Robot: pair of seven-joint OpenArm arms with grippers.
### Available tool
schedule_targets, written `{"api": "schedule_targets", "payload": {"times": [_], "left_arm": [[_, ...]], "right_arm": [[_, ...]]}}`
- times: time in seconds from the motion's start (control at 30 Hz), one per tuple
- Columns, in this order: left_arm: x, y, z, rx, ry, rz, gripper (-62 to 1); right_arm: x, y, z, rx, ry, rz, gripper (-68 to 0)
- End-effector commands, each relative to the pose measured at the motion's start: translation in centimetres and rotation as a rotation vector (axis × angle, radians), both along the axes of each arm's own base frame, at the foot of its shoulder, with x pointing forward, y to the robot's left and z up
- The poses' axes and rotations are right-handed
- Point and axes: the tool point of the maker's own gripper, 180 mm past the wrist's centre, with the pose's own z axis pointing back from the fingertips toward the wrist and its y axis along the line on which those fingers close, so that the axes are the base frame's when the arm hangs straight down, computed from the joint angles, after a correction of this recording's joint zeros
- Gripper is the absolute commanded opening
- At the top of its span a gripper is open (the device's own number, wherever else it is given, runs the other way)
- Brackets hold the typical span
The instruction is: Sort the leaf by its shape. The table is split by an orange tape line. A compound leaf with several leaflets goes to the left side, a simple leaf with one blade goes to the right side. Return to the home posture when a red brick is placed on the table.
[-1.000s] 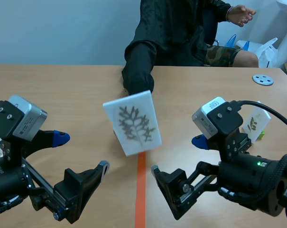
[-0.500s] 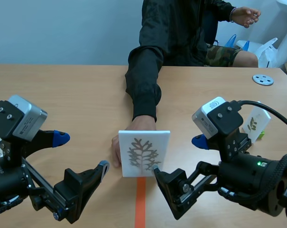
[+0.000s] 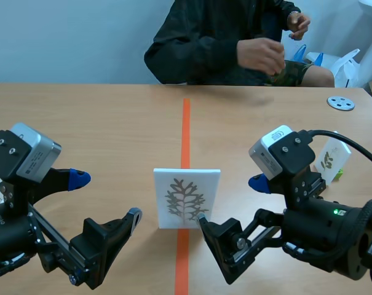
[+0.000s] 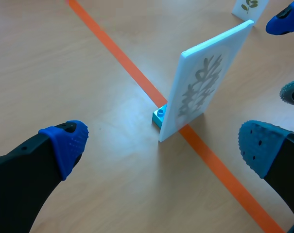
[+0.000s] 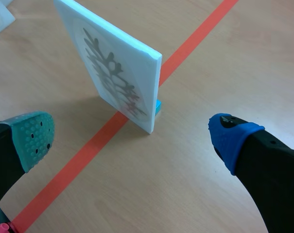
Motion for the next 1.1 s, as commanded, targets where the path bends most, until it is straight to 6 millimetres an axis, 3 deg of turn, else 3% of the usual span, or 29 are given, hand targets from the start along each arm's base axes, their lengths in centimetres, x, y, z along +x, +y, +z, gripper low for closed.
{"api": "schedule_targets", "payload": {"times": [0.0, 0.47, 0.73, 1.07], "left_arm": [[0.4, -0.2, 1.4, -0.024, -0.042, 0.0, 1.4], [0.4, -0.2, 1.4, -0.021, -0.042, -0.001, 1.4], [0.4, -0.2, 1.4, -0.021, -0.042, -0.001, 1.4], [0.4, -0.2, 1.4, -0.021, -0.042, -0.001, 1.4]], "right_arm": [[0.6, 0.1, 1.2, 0.013, -0.04, 0.005, 0.4], [0.7, -1.1, 0.9, -0.069, -0.077, 0.041, 0.4], [2.8, -2.1, 0.1, -0.074, -0.101, 0.047, 0.4], [4.3, -0.3, -2.2, -0.027, -0.089, 0.159, 0.4]]}}
